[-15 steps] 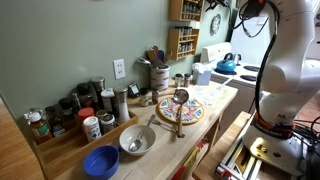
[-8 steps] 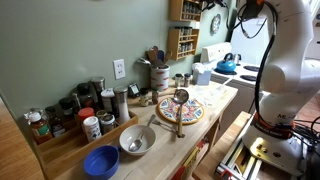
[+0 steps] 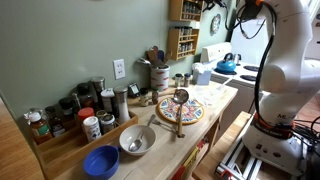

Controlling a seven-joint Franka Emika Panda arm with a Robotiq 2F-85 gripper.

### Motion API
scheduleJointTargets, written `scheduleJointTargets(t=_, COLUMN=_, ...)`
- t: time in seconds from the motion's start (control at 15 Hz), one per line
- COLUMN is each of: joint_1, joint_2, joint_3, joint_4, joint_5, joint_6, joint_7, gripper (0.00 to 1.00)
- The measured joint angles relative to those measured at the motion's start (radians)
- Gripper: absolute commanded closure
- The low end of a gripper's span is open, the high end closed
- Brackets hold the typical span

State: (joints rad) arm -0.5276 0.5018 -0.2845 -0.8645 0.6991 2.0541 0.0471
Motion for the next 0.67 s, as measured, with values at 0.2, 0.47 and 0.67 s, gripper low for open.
scheduleJointTargets(t=0.2, joint_1=0.000, joint_2=0.003, joint_3=0.000, joint_4=0.006, joint_5=0.007, joint_6=0.000, joint_7=0.019, gripper=0.29)
scheduleJointTargets(t=0.47, joint_1=-0.002, joint_2=0.010, joint_3=0.000, joint_4=0.015, joint_5=0.014, joint_6=0.000, joint_7=0.038, gripper=0.29)
scheduleJointTargets(t=0.67, joint_1=-0.005, joint_2=0.019, joint_3=0.000, joint_4=0.022, joint_5=0.018, joint_6=0.002, joint_7=0.051, gripper=0.29)
